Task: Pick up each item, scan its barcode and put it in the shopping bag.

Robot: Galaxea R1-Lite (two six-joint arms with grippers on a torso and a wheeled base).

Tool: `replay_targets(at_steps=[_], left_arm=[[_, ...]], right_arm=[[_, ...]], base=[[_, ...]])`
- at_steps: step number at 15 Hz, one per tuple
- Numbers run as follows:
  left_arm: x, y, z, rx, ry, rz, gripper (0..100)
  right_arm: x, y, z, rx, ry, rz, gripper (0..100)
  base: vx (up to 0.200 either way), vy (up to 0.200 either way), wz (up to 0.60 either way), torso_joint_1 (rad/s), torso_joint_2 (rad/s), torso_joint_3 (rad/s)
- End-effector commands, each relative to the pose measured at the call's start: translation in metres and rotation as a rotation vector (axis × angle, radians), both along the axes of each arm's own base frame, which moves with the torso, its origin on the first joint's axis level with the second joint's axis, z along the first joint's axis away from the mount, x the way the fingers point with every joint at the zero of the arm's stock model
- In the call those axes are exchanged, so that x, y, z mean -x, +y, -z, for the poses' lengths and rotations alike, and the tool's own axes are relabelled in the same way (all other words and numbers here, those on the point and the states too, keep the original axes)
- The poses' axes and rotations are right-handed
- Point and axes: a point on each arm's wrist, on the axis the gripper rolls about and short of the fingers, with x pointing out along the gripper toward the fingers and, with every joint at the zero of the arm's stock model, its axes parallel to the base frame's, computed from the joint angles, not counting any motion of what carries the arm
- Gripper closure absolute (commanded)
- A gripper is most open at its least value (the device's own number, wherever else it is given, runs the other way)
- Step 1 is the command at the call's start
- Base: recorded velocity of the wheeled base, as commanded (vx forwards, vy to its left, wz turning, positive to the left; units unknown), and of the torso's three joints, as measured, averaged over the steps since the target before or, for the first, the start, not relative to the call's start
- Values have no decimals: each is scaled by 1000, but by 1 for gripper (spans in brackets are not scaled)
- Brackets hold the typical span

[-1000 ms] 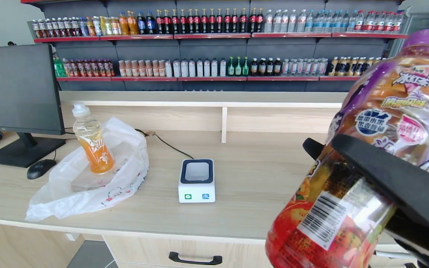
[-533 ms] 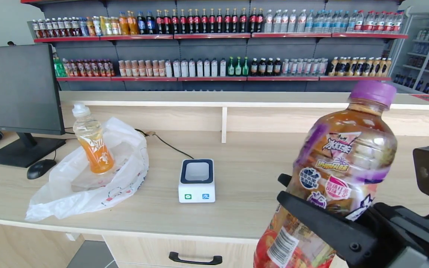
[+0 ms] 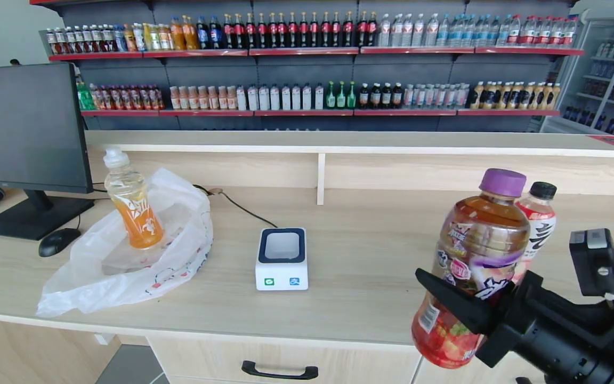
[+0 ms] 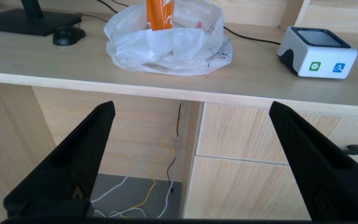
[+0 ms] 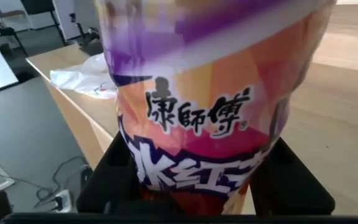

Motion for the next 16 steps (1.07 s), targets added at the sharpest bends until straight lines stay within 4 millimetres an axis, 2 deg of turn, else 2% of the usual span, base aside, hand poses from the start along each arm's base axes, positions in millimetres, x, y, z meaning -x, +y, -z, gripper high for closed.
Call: replay_targets(at_steps=[1,3,6,7,10,14,16], left_arm=[[0,0,0,1,0,0,0],[0,0,0,1,0,0,0],[0,0,0,1,0,0,0],[0,0,0,2,0,0,0],[0,0,0,1,0,0,0],[0,0,0,1,0,0,0],[0,0,0,4,0,0,0]], right_arm=[[-17,-23,-2,34,-38,177,100],[-30,-37,-9,49,-80,279,100],[-33,-39,-12,27,-88,292,100],[-31,-40,-15,14,-98,291,100],[-27,-42,-18,-10,-102,292,100],[-21,-45,-22,-34,-111,292,100],[-20,-49,-23,-48,-109,307,100]], base=[[0,0,0,0,0,0],[0,0,0,0,0,0],[0,0,0,0,0,0],[0,0,0,0,0,0],[-200,0,0,7,6,2],[0,0,0,0,0,0],[0,200,0,22,12,-5]])
